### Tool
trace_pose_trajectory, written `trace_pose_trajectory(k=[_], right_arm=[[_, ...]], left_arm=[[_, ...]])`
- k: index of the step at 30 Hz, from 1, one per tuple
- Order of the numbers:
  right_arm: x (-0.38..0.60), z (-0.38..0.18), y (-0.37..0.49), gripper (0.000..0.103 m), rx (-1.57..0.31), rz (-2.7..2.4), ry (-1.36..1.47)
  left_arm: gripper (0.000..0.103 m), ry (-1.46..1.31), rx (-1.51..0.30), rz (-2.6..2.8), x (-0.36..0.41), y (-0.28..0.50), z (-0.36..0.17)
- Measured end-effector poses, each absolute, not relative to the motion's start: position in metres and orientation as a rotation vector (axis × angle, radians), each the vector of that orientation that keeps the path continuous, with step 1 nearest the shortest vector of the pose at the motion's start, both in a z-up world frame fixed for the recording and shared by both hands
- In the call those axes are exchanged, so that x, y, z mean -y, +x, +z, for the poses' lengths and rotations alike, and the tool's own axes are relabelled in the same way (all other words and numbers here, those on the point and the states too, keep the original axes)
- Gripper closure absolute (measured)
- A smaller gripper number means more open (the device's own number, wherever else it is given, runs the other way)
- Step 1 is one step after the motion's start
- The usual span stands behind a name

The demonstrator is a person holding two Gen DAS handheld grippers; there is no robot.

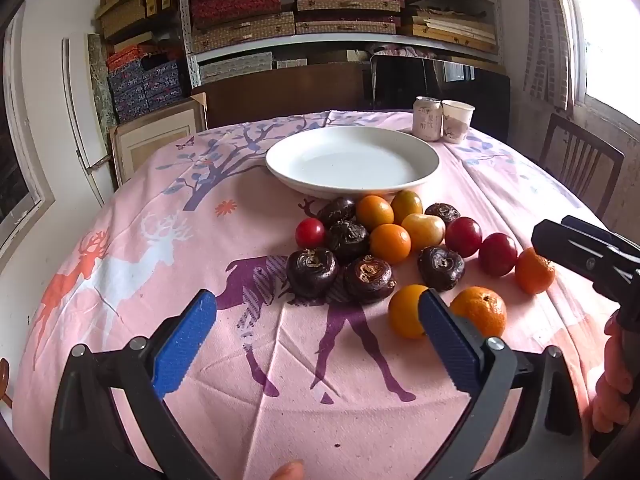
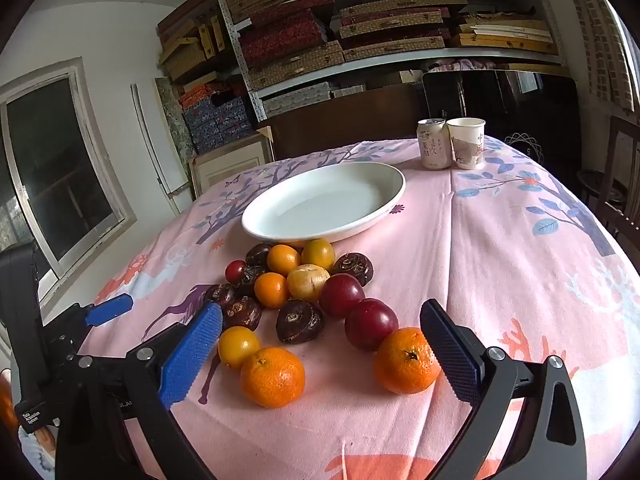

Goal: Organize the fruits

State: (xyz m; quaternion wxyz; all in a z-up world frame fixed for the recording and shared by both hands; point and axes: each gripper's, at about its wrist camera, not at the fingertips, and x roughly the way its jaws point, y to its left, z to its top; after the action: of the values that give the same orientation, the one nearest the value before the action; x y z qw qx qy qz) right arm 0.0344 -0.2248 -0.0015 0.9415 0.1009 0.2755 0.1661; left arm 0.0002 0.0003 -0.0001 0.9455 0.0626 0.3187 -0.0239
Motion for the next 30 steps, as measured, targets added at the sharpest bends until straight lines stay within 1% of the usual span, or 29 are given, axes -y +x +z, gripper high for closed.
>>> trace_pose_trajectory(k=[11,30], right_arm=[[0.213,-0.002,0.016,0.003,-0.542,0.346,0.169],[0.219,-0.003,0.024,0.003,-0.553,0.343,0.174]], left_arm=[[0.004,0.118,-0.641,-0.047,-0.002,-0.008,-0.001],[0.004,0.113,-0.673,-0.059,0.000,0.000,-0.006]])
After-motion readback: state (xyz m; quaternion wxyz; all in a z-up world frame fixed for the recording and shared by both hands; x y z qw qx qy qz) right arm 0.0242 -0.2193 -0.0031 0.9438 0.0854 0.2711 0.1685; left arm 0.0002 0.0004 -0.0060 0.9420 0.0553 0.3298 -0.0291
